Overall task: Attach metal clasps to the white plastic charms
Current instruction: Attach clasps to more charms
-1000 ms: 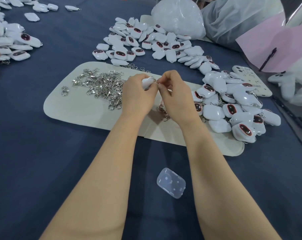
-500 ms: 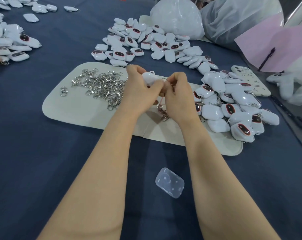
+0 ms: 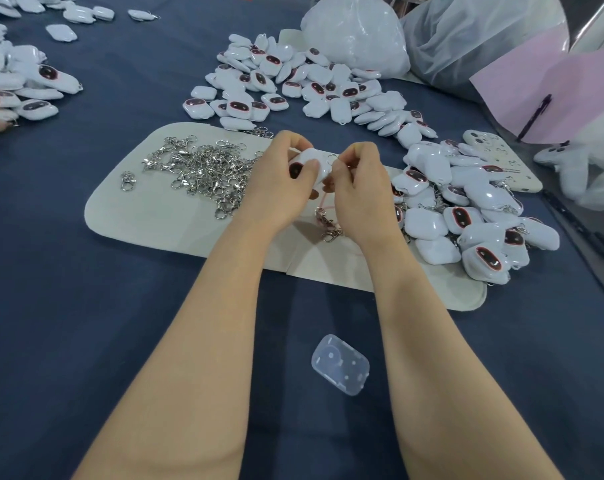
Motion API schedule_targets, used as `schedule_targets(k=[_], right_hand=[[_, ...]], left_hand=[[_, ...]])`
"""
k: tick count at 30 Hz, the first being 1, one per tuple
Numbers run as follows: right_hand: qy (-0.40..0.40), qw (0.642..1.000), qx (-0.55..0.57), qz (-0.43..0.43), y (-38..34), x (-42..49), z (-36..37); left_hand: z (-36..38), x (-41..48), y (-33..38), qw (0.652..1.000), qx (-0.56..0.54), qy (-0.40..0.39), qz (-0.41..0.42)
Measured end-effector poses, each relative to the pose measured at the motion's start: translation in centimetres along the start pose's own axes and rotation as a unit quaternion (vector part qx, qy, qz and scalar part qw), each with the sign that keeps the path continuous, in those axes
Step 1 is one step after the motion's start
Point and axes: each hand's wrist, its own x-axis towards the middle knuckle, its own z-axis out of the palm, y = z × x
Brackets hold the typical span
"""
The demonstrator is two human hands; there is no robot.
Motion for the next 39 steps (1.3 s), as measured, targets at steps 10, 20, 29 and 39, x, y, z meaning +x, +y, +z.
schedule_targets(k=[10, 20, 29, 39], right_hand=[[-0.007, 0.999, -0.038, -0.012, 0.15, -0.14, 0.25], [-0.037, 0.999, -0.031, -0.001, -0.02, -0.14, 0.25], [-0.073, 0.993, -0.092, -0.024, -0.39, -0.21, 0.17], [-0.082, 0.989, -0.116, -0.038, -0.51, -0.3, 0.38]], left_hand=[[-0.19, 0.23, -0.33, 1.0, 0.003, 0.02, 0.006], [0.12, -0.03, -0.25, 0.999, 0.04, 0.019, 0.001], [-0.23, 0.15, -0.42, 0.999, 0.035, 0.018, -0.011], [-0.5, -0.01, -0.29, 0.998, 0.047, 0.037, -0.003]])
